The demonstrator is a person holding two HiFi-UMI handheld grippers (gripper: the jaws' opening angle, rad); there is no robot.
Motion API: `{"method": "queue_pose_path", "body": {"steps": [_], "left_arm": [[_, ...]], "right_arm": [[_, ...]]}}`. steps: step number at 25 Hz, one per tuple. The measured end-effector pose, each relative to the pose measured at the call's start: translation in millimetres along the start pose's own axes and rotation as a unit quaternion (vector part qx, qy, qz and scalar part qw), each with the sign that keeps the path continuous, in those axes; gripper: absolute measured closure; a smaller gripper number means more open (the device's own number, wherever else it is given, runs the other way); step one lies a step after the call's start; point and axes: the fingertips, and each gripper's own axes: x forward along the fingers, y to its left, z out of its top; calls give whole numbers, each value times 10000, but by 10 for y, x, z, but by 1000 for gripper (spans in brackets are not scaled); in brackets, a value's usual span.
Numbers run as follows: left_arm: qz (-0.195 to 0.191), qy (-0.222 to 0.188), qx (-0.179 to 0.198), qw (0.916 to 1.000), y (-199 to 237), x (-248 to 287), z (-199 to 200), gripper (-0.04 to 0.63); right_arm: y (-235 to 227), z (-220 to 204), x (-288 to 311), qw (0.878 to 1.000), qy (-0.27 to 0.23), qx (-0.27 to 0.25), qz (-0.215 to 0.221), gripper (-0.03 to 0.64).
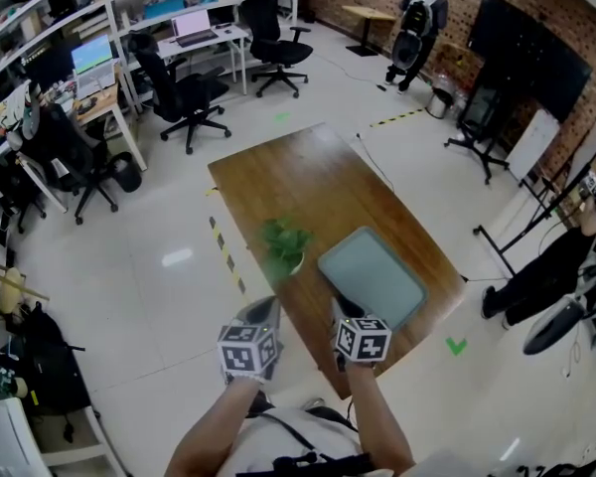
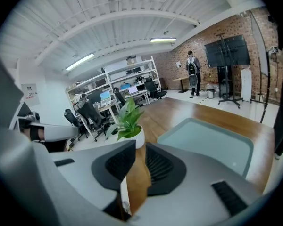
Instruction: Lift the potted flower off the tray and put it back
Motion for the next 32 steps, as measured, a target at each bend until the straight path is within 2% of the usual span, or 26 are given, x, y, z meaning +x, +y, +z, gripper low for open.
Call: {"method": "queue_pose_path", "body": {"steps": [5,7,10,17,23,32], "left_arm": [[-12,46,43,10000,22,41,31,598],[-6,64,71,10000,41,53,58,598],[-22,74,71,9999,50,73,107,598],[-40,77,119,9999,101,176,199,598],[-46,95,57,9999,145,238,228,598],[-13,132,-95,9999,222,263,205,598]], "right_arm": [[75,124,247,9997,19,109,201,528],[101,203,400,9990,54,286,330,490],[110,331,640,9977,94,466,480,488],[43,381,1203,9975,308,478,417,488],[42,292,1567,9925,478,1003,515,488],[46,195,1942,9924,756,903,366,489]]}}
